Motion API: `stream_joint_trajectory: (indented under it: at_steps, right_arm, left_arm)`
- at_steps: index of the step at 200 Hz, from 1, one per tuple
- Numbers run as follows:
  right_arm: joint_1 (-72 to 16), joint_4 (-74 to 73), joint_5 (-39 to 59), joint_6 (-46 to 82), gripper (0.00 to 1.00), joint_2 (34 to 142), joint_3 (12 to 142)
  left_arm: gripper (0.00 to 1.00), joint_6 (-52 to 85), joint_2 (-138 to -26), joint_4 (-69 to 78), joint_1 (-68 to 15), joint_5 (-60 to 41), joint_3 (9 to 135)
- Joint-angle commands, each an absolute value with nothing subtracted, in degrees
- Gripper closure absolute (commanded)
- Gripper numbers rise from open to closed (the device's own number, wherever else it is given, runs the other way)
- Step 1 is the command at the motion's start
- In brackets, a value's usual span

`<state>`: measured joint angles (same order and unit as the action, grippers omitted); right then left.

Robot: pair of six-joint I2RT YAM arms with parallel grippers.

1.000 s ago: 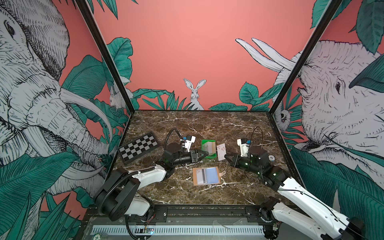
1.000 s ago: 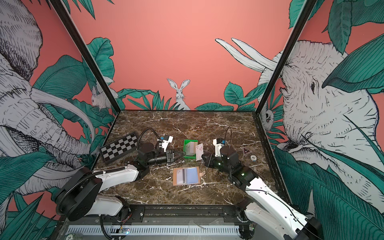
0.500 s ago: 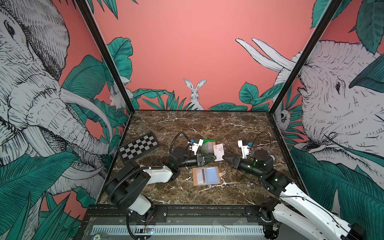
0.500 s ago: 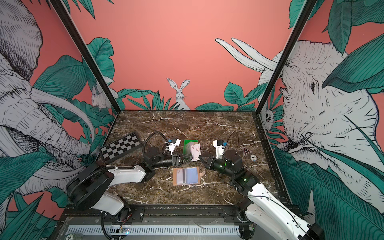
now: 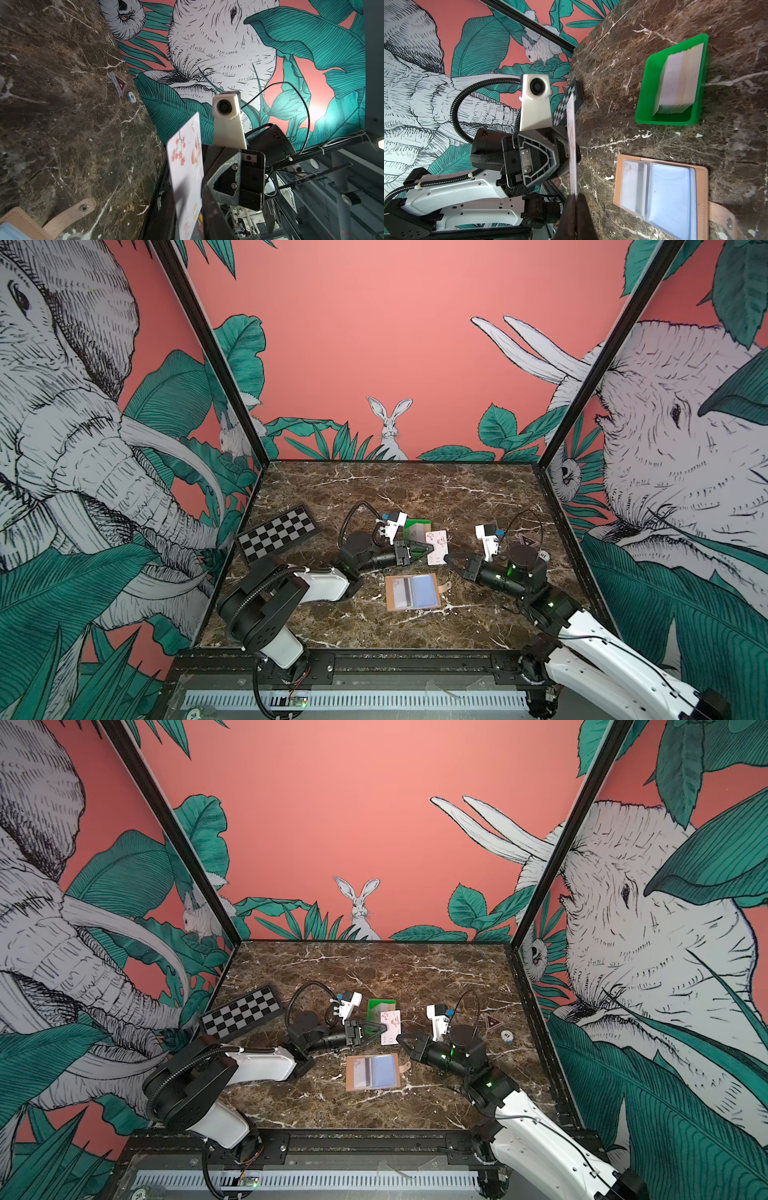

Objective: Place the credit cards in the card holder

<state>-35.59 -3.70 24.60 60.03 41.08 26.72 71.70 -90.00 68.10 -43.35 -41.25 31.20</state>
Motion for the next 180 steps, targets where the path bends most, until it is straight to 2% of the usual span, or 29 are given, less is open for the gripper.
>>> stream_joint_trajectory:
  at_steps: [1, 36, 64, 100, 141, 180]
  right_arm:
    - [-35.86, -4.05, 23.74, 59.73, 1.00, 41.01, 27.00]
    - [-35.86, -0.57, 22.41, 57.59, 0.98, 42.00, 28.51]
    - [-35.94, 5.64, 21.27, 53.21, 0.93, 43.68, 30.96]
    - [-38.91, 11.49, 15.47, 49.24, 0.91, 47.27, 32.19]
    - [-44.09, 15.58, 6.99, 45.91, 0.91, 53.42, 33.55]
    - [-45.37, 16.78, 2.81, 44.41, 0.91, 56.61, 33.39]
  left_arm:
    - [0.82, 72.32, -90.06, 71.64, -43.53, -41.90, 32.26]
    - [0.91, 70.56, -89.64, 69.45, -43.54, -41.15, 30.94]
    - [0.96, 64.68, -86.04, 57.74, -43.47, -39.12, 29.64]
    - [0.97, 57.57, -78.95, 41.43, -43.38, -33.16, 27.62]
    - [0.96, 56.95, -74.59, 38.44, -43.39, -30.45, 23.11]
    - [0.96, 55.95, -71.34, 34.79, -43.37, -27.35, 19.85]
